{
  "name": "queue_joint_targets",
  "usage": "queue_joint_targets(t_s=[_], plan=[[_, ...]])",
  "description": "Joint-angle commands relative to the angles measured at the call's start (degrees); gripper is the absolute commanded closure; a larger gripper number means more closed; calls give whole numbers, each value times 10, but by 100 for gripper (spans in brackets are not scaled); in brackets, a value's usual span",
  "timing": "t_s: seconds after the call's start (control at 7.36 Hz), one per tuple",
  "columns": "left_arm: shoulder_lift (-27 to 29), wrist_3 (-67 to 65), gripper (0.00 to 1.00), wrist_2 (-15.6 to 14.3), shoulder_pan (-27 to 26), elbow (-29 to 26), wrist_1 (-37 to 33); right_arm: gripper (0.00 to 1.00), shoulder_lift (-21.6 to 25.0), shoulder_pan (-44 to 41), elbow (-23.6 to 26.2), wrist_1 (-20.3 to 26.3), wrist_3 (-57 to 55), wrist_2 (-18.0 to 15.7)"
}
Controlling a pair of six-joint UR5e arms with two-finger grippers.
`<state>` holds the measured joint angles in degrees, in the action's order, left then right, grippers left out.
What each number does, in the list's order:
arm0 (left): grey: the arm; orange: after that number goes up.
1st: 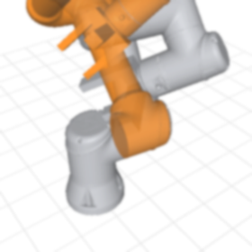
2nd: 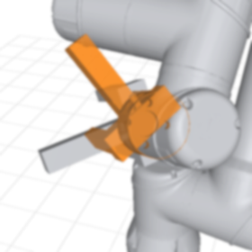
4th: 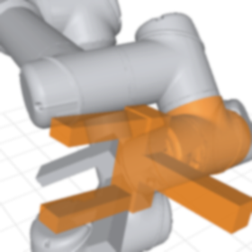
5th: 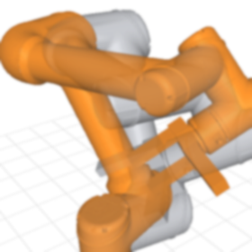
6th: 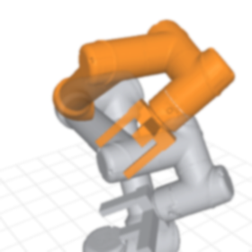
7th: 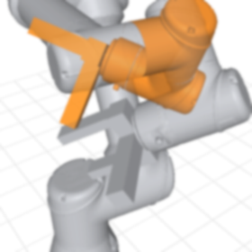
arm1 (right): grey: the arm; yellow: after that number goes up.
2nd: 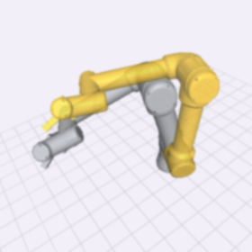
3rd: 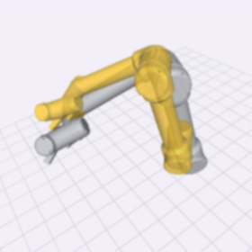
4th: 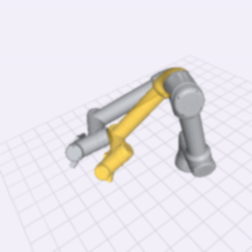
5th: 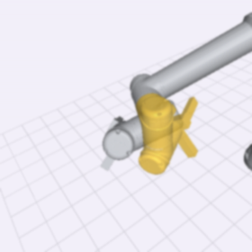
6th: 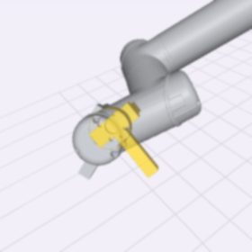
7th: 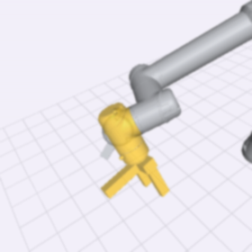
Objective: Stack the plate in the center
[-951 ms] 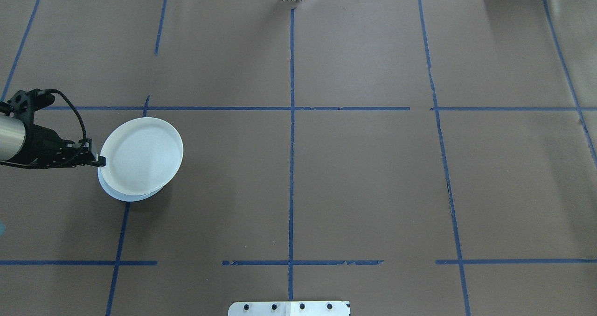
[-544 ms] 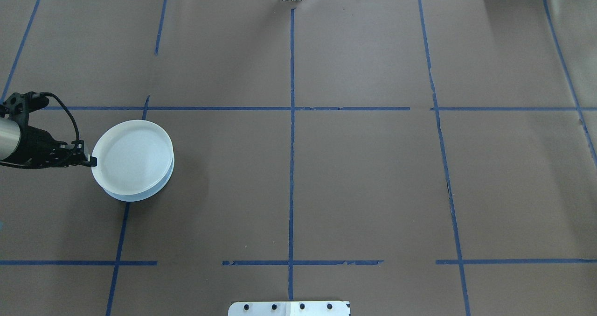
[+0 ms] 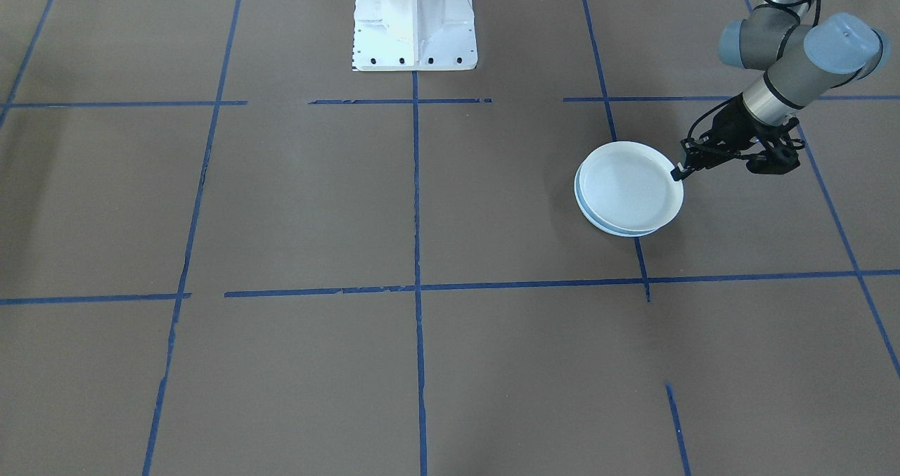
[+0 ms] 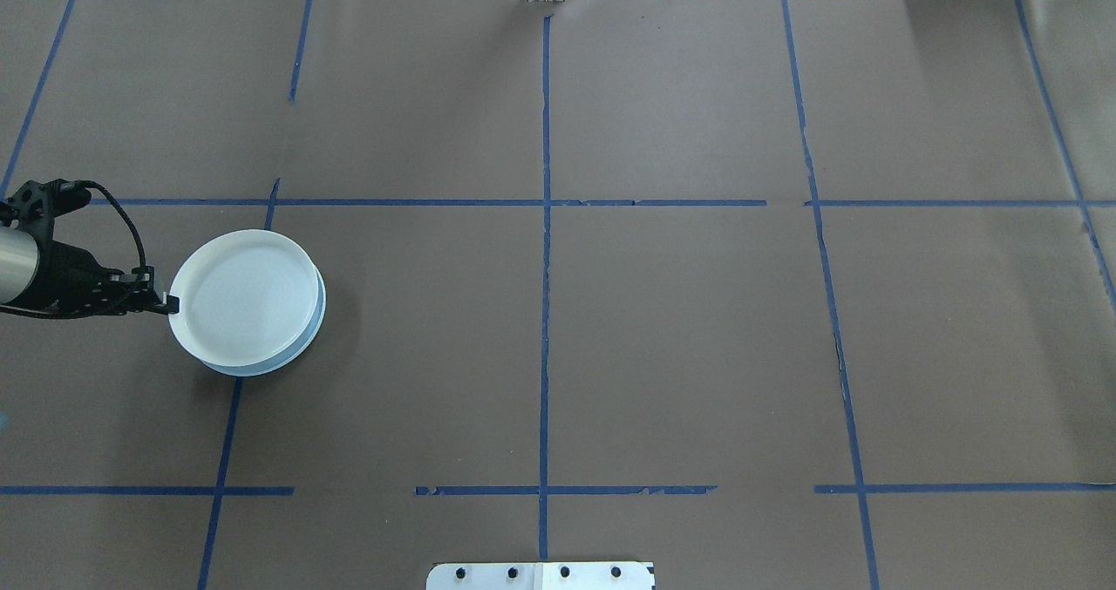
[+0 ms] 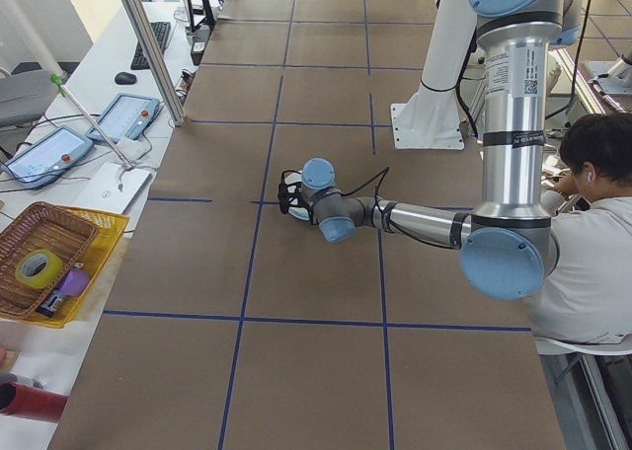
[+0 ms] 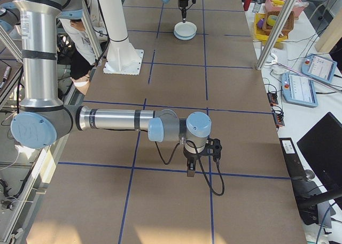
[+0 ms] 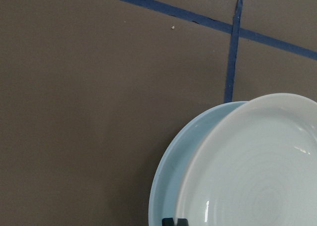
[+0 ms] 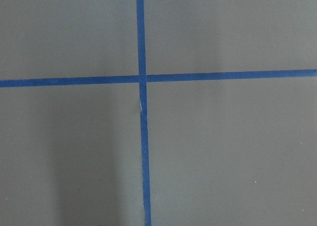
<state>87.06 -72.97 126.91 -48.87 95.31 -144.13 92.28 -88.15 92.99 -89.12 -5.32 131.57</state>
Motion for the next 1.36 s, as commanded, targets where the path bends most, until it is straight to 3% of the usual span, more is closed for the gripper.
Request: queue_joint_targets(t_s=[0.0, 0.14, 0.27, 0.54, 1.22], plan=[[-7, 1, 0, 14, -1, 4, -2, 0, 0, -1, 0, 0, 1, 0], [-14, 7, 0, 82, -26, 6, 0, 0, 0, 0, 0, 0, 1, 0], [-18, 40, 0, 108, -94, 5, 3, 0, 0, 0, 0, 0, 0, 0], [-56, 223, 0, 107, -160, -2, 34, 0, 0, 0, 0, 0, 0, -1], [-68, 683, 0, 99, -376, 8, 324, 0, 0, 0, 0, 0, 0, 0]])
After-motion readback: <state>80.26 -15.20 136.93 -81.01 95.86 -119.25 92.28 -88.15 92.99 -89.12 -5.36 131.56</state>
